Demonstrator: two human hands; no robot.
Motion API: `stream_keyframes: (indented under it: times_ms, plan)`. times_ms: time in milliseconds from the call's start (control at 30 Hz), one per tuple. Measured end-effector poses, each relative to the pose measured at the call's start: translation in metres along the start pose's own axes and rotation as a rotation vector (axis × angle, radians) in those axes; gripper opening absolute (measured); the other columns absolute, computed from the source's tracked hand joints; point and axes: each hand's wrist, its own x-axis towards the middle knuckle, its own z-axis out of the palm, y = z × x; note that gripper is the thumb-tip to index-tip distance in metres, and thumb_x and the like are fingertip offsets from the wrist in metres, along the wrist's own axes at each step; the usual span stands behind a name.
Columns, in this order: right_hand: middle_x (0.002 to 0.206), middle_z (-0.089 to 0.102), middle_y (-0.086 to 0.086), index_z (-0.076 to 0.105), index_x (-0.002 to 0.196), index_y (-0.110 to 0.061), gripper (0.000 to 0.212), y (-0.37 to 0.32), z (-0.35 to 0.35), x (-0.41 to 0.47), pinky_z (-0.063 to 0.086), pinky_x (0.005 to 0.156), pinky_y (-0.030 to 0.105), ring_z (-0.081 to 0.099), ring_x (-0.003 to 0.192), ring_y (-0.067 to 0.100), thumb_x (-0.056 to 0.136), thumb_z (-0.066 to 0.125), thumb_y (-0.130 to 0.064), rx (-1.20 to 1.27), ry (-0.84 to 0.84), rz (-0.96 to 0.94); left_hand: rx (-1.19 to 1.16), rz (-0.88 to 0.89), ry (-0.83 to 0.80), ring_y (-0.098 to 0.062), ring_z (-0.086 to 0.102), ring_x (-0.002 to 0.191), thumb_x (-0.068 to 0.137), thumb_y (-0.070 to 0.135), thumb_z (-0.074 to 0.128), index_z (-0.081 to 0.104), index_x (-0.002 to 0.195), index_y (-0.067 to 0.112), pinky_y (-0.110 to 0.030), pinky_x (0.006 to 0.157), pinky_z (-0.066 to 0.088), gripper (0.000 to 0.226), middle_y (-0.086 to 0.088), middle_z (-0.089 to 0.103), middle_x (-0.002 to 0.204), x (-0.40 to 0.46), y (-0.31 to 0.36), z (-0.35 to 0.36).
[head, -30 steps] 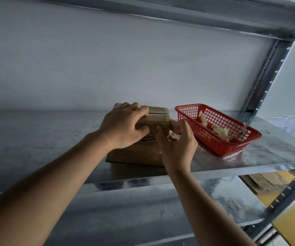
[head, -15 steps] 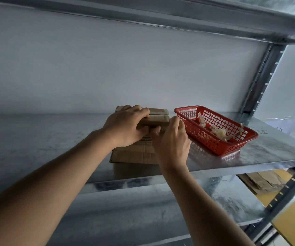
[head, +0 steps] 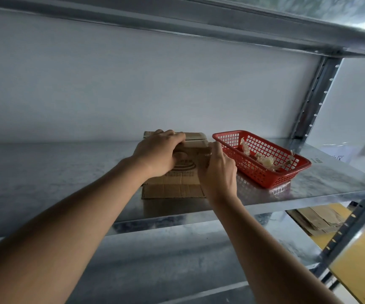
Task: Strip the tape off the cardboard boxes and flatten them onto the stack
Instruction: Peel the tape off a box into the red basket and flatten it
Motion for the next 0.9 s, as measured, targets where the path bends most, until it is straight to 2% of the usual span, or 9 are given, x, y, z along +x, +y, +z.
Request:
stream_keyframes:
  times_ms: [67,167,233,433,500,600,700,800,900]
  plan:
    - [0.099,0.077,-0.001,0.063,0.121,-0.011,0.034,0.008,0.0,-0.006,0.058,0.064,0.03,0.073,0.078,0.012,0.096,0.075,-0.03,0.148,0.099,0.003,-0.013,-0.001,0.0,-0.02,0.05,0.11,0.1,0.035,0.063,0.058,0.123,0.027,-0.046,0.09,0.05,0.025,0.005,0.063,0.121,0.0,0.001,-0.001]
    - [0.099,0.069,-0.021,0.067,0.118,-0.021,0.048,0.007,0.0,-0.012,0.052,0.071,0.009,0.063,0.078,-0.017,0.082,0.085,-0.046,0.329,0.146,0.13,-0.005,-0.004,0.0,-0.022,0.051,0.112,0.101,0.036,0.062,0.059,0.126,0.025,-0.044,0.09,0.049,0.027,0.004,0.063,0.123,-0.001,0.002,-0.002]
    - [0.101,0.072,-0.019,0.066,0.119,-0.021,0.053,0.002,0.0,-0.008,0.054,0.073,0.009,0.064,0.081,-0.016,0.077,0.088,-0.046,0.412,0.14,0.207,0.004,-0.01,0.0,-0.024,0.051,0.116,0.101,0.035,0.062,0.058,0.128,0.025,-0.043,0.091,0.048,0.029,0.004,0.063,0.127,-0.002,0.003,-0.002]
    - [0.089,0.069,-0.02,0.071,0.101,-0.018,0.02,0.006,-0.002,-0.007,0.048,0.063,0.005,0.063,0.081,-0.02,0.087,0.083,-0.026,0.391,0.138,0.142,-0.005,-0.023,-0.008,-0.022,0.051,0.114,0.1,0.035,0.064,0.058,0.128,0.026,-0.044,0.093,0.049,0.029,0.003,0.063,0.127,-0.001,0.004,-0.004]
    - [0.091,0.073,-0.014,0.072,0.102,-0.016,0.018,0.008,-0.001,-0.006,0.053,0.064,0.01,0.066,0.079,-0.013,0.09,0.08,-0.027,0.343,0.15,0.112,-0.009,-0.025,-0.011,-0.018,0.048,0.108,0.1,0.035,0.064,0.058,0.127,0.027,-0.044,0.092,0.049,0.028,0.004,0.064,0.125,-0.001,0.004,-0.004]
    - [0.098,0.075,0.0,0.07,0.109,-0.013,0.025,0.004,0.003,-0.009,0.057,0.065,0.03,0.071,0.08,0.013,0.096,0.073,-0.033,0.179,0.148,0.053,-0.001,-0.028,-0.015,-0.012,0.038,0.102,0.101,0.027,0.064,0.059,0.128,0.027,-0.039,0.087,0.046,0.028,0.004,0.063,0.126,-0.001,0.004,-0.006]
    - [0.113,0.068,0.006,0.067,0.112,-0.012,0.025,-0.006,0.004,-0.011,0.044,0.068,0.026,0.066,0.09,0.022,0.096,0.072,-0.03,0.086,0.192,0.064,0.025,-0.031,-0.017,-0.013,0.037,0.101,0.1,0.016,0.061,0.058,0.129,0.025,-0.034,0.081,0.038,0.03,0.003,0.063,0.125,-0.001,0.006,-0.005]
    - [0.106,0.065,0.007,0.07,0.104,-0.01,0.021,-0.01,0.006,-0.013,0.038,0.066,0.028,0.063,0.089,0.025,0.097,0.069,-0.029,0.056,0.166,0.13,0.024,-0.034,0.004,-0.014,0.039,0.1,0.102,0.026,0.061,0.058,0.124,0.024,-0.034,0.079,0.036,0.022,0.002,0.063,0.121,0.0,0.008,-0.002]
    - [0.102,0.065,0.007,0.072,0.107,-0.01,0.022,-0.01,0.011,-0.018,0.039,0.066,0.03,0.063,0.086,0.026,0.099,0.067,-0.03,0.054,0.167,0.139,0.008,-0.027,0.02,-0.014,0.041,0.101,0.102,0.033,0.062,0.059,0.121,0.023,-0.034,0.08,0.037,0.022,0.002,0.064,0.12,0.0,0.007,0.001]
